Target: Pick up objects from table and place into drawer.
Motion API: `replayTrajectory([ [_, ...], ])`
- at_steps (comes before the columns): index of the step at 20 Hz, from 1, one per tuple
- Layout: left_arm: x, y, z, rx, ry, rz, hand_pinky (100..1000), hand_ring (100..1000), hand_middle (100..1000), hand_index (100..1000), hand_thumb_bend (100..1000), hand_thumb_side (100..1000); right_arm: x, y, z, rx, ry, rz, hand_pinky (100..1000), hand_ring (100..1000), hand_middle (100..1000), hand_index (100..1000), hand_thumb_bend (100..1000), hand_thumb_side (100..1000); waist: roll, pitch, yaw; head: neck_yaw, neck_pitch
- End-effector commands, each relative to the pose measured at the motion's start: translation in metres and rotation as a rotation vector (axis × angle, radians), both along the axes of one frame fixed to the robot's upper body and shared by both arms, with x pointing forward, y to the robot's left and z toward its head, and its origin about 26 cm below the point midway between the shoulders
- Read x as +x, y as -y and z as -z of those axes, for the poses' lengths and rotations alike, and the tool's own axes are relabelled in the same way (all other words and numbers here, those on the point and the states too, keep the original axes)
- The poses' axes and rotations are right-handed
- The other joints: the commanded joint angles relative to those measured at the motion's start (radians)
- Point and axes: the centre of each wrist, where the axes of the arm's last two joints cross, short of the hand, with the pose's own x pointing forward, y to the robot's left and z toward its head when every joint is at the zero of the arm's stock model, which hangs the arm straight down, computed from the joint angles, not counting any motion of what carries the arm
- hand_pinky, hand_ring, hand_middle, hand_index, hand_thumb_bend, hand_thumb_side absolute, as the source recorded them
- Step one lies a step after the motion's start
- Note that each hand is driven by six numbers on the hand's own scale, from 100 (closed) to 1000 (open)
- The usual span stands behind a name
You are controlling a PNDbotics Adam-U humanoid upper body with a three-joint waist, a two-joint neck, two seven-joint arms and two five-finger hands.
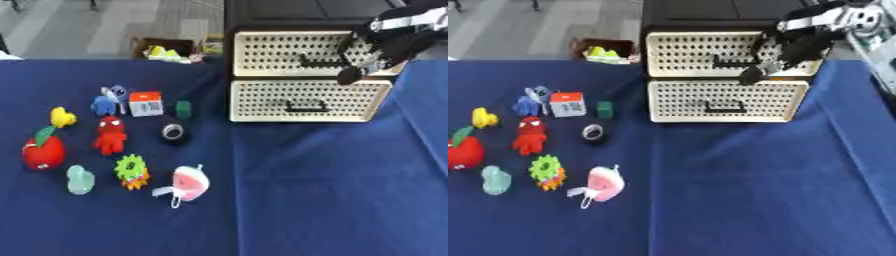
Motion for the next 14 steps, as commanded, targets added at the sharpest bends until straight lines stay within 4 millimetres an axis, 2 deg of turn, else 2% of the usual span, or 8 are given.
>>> replayTrajectory([
  [1, -0.004, -0.002, -0.01, 0.02, 0.028, -0.003, 652, 654, 697, 896, 100, 994, -0.004, 0.006, -0.016, -0.011, 0.041, 0.016, 100, 100, 100, 895, 953, 783, 0.001, -0.014, 0.0, -0.001, -0.007],
  [10, -0.004, -0.002, -0.009, 0.016, 0.022, 0.002, 653, 652, 694, 894, 100, 996, 0.002, -0.001, -0.009, -0.018, 0.02, 0.007, 100, 100, 100, 900, 949, 774, 0.002, -0.007, 0.007, -0.005, -0.013],
  [14, -0.004, -0.002, -0.009, 0.016, 0.019, 0.003, 653, 651, 693, 892, 100, 998, 0.0, -0.006, -0.013, -0.019, 0.034, -0.013, 100, 100, 100, 898, 944, 779, 0.0, -0.005, 0.008, -0.004, -0.013],
])
